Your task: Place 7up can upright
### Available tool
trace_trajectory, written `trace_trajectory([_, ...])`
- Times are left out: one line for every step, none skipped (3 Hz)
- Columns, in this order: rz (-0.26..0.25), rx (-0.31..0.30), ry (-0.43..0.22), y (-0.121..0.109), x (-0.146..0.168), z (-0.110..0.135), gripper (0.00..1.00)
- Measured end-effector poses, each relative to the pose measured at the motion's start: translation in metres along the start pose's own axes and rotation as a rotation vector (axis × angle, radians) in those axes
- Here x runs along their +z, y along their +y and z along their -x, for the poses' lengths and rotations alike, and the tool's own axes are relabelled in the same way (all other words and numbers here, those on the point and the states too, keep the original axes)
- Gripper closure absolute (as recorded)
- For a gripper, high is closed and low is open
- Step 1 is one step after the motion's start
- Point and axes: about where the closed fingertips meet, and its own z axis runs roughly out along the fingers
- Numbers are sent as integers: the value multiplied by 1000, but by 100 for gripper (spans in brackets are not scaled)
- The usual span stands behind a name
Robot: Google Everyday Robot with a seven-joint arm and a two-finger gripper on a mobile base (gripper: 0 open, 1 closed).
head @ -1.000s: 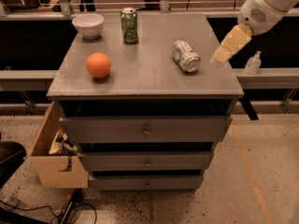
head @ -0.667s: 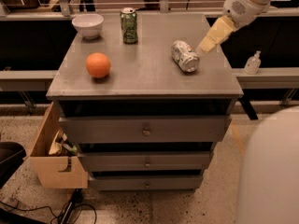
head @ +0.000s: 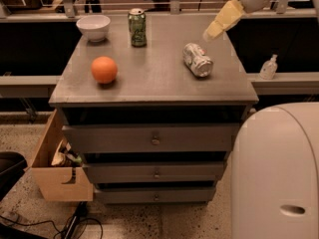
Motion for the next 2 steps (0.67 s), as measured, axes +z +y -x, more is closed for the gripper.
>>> trace_trajectory([-25, 16, -10, -3, -1, 0, 0])
trace_trajectory([-73, 95, 59, -3, 11, 3, 0])
